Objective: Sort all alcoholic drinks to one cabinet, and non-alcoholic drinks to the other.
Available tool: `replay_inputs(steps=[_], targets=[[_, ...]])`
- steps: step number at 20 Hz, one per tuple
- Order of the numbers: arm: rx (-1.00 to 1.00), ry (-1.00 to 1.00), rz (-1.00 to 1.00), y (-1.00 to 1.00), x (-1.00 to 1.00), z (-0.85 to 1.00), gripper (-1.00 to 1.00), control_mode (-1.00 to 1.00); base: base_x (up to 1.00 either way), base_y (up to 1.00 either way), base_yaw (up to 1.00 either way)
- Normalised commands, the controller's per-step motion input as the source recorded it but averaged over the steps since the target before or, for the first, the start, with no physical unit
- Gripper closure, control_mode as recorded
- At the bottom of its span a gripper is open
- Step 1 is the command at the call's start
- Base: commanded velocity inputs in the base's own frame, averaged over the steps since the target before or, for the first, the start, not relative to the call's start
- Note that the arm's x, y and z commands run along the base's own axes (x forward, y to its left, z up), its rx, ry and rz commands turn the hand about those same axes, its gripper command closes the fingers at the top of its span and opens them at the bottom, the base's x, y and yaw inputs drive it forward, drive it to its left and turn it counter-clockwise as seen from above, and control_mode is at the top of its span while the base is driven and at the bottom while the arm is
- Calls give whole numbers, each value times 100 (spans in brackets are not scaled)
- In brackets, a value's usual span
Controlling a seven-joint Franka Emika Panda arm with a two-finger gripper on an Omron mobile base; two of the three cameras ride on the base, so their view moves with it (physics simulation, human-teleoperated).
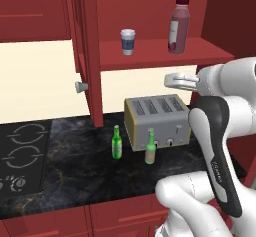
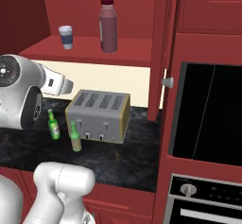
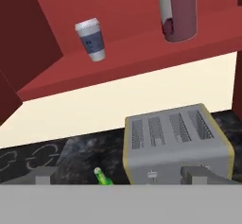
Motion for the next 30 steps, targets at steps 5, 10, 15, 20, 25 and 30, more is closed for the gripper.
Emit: replay_inputs(steps=[5, 10, 15, 20, 25, 30], targets=[[0, 20, 2, 0, -2, -5, -100, -100, 0, 0, 0], [-3, 16, 3, 0, -6, -19, -100, -100, 0, 0, 0], [-6, 11, 7, 0, -12, -30, -100, -100, 0, 0, 0], [-7, 4, 11, 0, -13, -34, -100, -100, 0, 0, 0], [-7, 2, 13, 0, -12, -35, -100, -100, 0, 0, 0], [-10, 1, 15, 0, -7, -26, -100, -100, 0, 0, 0]])
